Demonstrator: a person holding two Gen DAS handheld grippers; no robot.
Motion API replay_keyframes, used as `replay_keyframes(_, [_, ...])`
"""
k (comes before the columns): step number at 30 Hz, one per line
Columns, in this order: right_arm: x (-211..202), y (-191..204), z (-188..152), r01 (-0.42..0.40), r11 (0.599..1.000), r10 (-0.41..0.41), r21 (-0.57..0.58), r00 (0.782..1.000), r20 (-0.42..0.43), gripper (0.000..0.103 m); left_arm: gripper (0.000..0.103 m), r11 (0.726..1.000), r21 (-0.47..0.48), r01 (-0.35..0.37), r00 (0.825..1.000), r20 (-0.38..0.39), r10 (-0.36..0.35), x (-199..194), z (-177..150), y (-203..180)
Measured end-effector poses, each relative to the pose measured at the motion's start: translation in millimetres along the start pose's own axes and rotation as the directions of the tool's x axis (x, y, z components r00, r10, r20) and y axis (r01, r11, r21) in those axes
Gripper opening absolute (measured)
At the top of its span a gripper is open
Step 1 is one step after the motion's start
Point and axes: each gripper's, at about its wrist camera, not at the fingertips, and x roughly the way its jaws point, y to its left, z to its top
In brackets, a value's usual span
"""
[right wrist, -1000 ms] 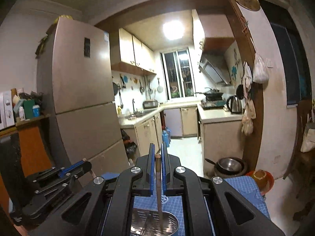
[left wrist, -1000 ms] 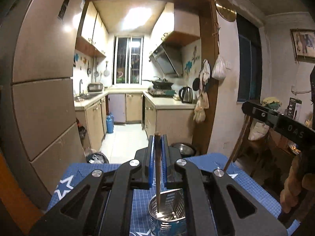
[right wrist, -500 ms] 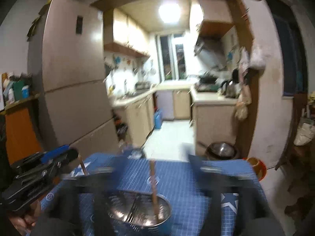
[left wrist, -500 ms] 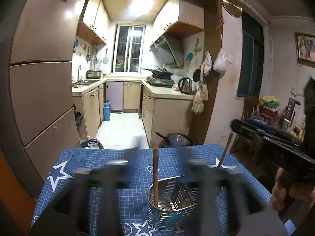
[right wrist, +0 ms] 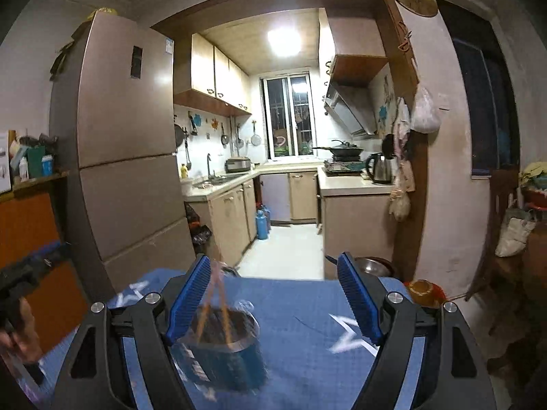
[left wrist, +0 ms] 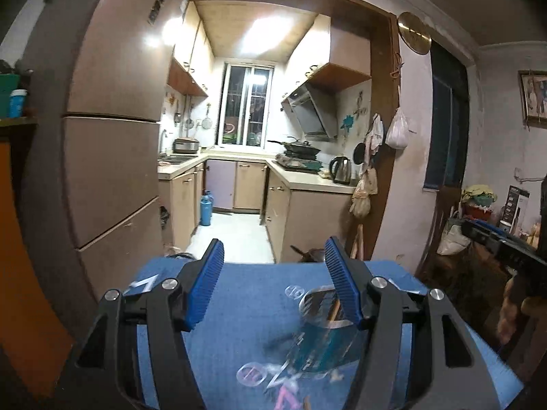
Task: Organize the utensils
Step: 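Withdraw both open tools from the holder back over the table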
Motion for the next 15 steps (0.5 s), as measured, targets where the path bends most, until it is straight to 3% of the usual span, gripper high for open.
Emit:
replay_keyframes(9, [-123,-46,-54,0.056,0.998,-0.057,-0.024,0.998,-0.035,0.078,0.059,0.987,0.085,-0.137,0.987,-0.073,0.144,-86,-44,35])
replay_keyframes(12, [-175,-56,-71,0.088,0.996,-0.088,-0.026,0.996,-0.024,0.079,0.065,0.976,0.126,-0.179,0.977,-0.095,0.191,-122,-63,39])
replay_keyframes(15, [-219,-62,-89,0.112,0.993,-0.112,-0.02,0.993,-0.021,0.082,0.066,0.977,0.128,-0.17,0.974,-0.128,0.186,-147,-80,44])
